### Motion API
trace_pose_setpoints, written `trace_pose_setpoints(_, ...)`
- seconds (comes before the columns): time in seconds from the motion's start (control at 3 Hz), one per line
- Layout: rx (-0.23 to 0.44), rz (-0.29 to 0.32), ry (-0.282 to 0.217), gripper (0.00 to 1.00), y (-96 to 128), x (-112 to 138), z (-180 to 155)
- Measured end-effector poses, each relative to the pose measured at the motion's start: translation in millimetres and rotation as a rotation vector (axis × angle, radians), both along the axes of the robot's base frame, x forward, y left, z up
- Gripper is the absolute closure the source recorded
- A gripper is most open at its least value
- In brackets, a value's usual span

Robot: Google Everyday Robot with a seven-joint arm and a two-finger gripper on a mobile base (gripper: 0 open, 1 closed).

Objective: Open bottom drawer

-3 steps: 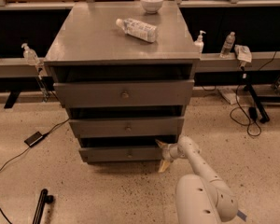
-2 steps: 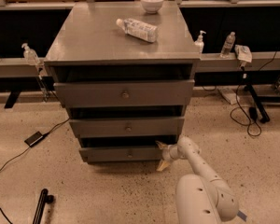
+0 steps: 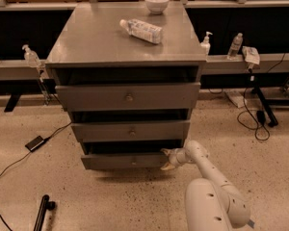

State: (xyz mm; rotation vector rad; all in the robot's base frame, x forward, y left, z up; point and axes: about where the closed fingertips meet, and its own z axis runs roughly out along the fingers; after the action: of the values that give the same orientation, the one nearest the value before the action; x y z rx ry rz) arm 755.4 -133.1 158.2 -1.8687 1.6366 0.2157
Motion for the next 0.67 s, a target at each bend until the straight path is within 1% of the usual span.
trace_pose_setpoints(0.33, 0.000, 0.000, 0.000, 0.46, 0.0, 0.0, 7.2)
trace_pose_setpoints(0.67, 0.000, 0.000, 0.000, 0.42, 0.0, 0.0, 9.6)
